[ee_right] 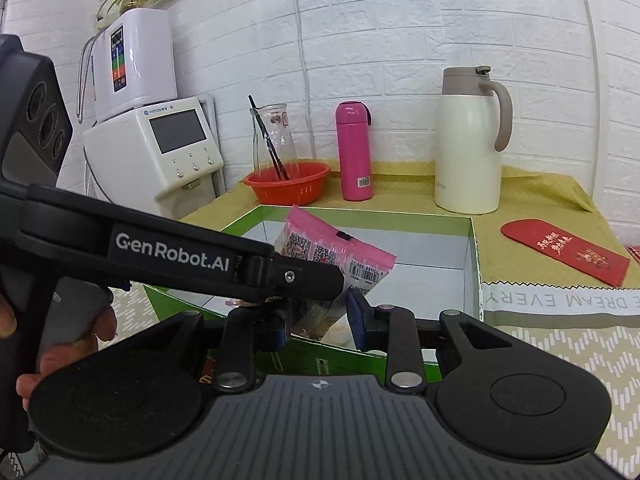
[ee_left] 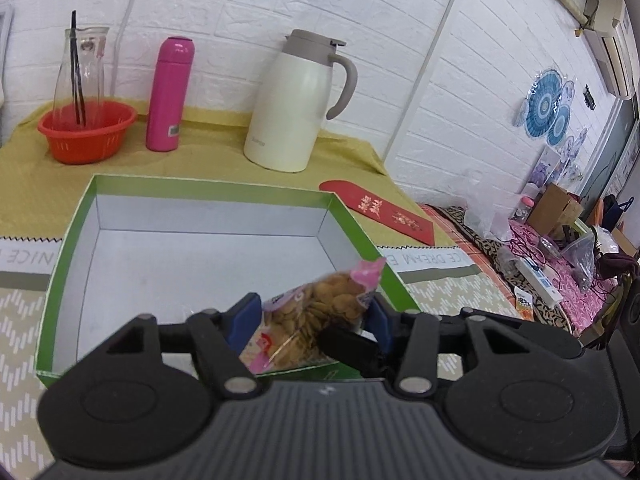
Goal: Organize snacks
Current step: 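Carry the nut bag into the green box and open the left tool, then move the left tool to the red sausage sticks and white barcode pack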
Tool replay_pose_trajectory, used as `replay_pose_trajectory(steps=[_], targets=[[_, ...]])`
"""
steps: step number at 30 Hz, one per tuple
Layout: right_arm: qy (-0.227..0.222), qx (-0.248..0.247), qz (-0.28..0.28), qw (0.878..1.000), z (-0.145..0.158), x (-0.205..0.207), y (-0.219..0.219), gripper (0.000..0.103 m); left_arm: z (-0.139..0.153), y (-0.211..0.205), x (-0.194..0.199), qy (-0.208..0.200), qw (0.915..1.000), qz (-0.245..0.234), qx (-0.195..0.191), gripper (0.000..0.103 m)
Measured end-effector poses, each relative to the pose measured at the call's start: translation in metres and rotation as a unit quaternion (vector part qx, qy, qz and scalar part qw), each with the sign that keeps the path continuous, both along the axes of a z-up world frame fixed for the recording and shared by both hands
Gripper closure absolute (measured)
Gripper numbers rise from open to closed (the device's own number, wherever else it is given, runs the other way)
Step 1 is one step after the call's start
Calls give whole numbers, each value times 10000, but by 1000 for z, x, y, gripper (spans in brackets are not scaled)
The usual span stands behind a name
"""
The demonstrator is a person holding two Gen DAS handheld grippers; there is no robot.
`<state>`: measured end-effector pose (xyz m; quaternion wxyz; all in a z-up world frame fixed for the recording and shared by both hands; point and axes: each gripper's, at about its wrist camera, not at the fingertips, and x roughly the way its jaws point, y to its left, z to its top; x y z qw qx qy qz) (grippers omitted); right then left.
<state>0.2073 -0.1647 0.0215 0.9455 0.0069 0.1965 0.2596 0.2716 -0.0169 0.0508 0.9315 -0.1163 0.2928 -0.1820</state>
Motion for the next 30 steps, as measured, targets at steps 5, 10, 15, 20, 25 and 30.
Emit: replay_pose_trajectory(steps=[5, 10, 15, 20, 25, 30], targets=[[-333, -340, -81, 9988, -7, -7, 2, 0, 1, 8, -6, -140, 9992, 379, -4, 26], [-333, -336, -218, 9986, -10, -9, -4, 0, -2, 7, -12, -102, 9959, 725, 523, 26], [-68, -298, -359, 9989, -10, -12, -10, 0, -4, 12, -24, -86, 9963, 702, 481, 25], [127, -160, -518, 9985, 7, -29, -21, 0, 10, 16, -50, -160, 9960, 726, 495, 26], [279, 27, -676, 9973, 31, -63, -36, 0, 29, 17, -91, -227, 9950, 808, 539, 26], [221, 96, -715, 9971, 39, -112, -51, 0, 31, 19, -139, -367, 9944, 796, 590, 26]])
